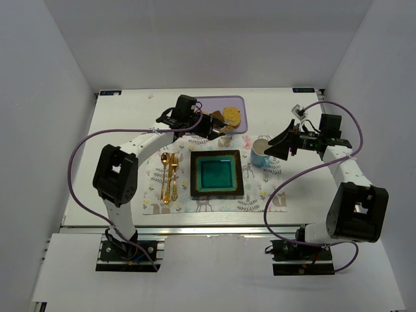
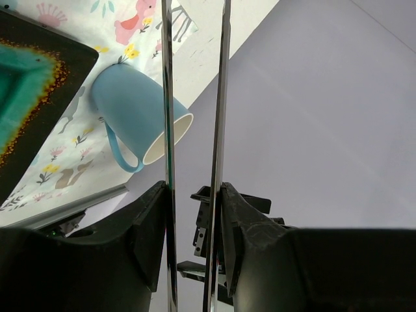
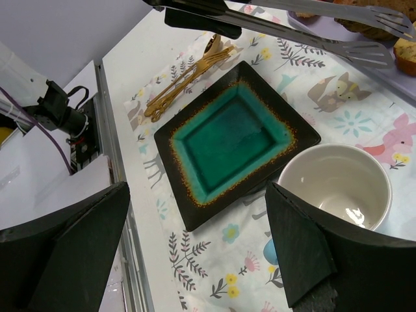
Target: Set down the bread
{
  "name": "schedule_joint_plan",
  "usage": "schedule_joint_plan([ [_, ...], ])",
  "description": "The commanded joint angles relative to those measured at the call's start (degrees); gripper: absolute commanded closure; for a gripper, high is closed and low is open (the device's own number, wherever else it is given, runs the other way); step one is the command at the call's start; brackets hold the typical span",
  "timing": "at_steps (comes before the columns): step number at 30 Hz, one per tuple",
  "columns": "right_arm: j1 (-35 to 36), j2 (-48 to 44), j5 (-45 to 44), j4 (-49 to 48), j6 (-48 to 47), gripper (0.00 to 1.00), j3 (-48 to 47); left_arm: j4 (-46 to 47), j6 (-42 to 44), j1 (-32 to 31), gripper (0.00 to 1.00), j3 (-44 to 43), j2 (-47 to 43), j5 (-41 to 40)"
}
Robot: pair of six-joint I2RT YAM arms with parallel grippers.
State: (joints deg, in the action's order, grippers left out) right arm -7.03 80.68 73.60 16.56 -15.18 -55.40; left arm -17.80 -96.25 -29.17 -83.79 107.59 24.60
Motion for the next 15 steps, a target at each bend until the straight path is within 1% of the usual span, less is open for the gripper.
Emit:
schedule_joint_plan([
  [1, -0.44, -0.53, 1.63, 0.32, -0.64, 0.11, -0.68, 1.89, -0.78, -0.36, 0.54, 0.56, -0.54, -0.43],
  [15, -0.53, -0.62, 1.72, 0.14, -0.64, 0.11, -0.33, 2.50, -1.49, -0.63, 0.53, 1.52, -0.45, -1.22],
])
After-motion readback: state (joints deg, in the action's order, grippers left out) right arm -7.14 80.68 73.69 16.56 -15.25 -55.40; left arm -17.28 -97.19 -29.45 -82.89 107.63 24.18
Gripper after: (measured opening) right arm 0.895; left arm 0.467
